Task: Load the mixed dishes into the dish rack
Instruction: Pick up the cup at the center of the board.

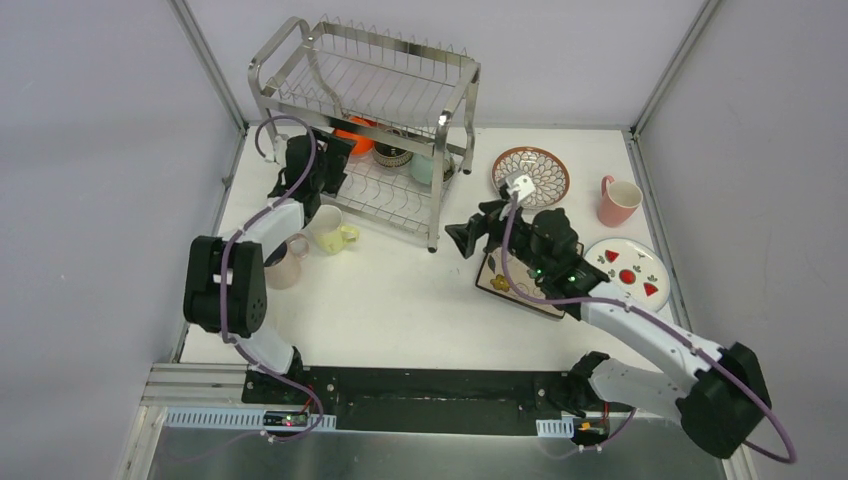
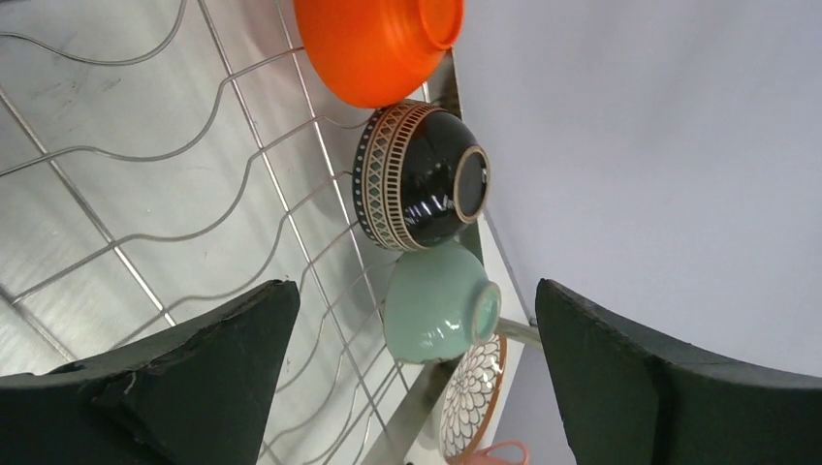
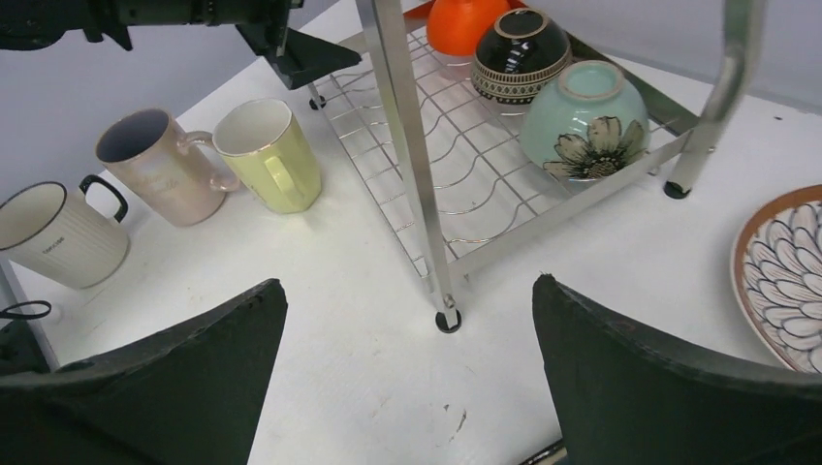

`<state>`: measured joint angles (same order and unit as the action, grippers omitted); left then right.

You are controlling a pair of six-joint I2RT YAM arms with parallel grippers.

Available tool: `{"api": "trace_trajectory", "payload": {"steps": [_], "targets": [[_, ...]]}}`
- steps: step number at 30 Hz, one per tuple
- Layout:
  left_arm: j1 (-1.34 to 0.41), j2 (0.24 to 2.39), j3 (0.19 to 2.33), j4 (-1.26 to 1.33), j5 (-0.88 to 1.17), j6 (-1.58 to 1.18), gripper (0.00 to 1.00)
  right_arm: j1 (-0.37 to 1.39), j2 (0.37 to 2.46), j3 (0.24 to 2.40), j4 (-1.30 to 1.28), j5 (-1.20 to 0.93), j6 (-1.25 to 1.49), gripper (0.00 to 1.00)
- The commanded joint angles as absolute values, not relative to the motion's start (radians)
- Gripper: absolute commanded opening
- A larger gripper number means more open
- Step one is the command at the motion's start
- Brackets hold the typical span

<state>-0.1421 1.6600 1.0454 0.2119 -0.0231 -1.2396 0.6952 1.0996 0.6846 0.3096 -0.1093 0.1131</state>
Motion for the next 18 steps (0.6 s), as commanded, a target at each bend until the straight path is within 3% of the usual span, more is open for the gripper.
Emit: {"api": "trace_trajectory", "payload": {"steps": [1, 5, 6, 8, 14, 18], "targets": [[-0.132, 1.521, 1.045, 0.062, -0.002, -1.138, 0.99, 0.692, 0.953, 0.695, 0.080, -0.024, 0.144, 1.00], [-0.131, 1.448, 1.056, -0.069, -0.002, -1.069, 0.99, 0.692, 0.904, 0.750, -0.157, -0.024, 0.144, 1.00], [-0.130, 1.432, 1.059, -0.104, -0.002, -1.042, 0.99, 0.692, 0.901, 0.761, -0.205, 0.136, 0.255, 1.00], [-0.130, 1.397, 1.063, -0.177, -0.002, -0.971, 0.99, 0.692, 0.892, 0.779, -0.285, 0.196, 0.314, 1.00], [-0.131, 1.250, 0.960, -0.279, 0.005, -0.788, 0.99, 0.692, 0.837, 0.789, -0.416, 0.178, 0.372, 1.00], [-0.131, 1.173, 0.935, -0.343, -0.099, -0.611, 0.99, 0.692, 0.814, 0.833, -0.527, 0.147, 0.423, 1.00]]}}
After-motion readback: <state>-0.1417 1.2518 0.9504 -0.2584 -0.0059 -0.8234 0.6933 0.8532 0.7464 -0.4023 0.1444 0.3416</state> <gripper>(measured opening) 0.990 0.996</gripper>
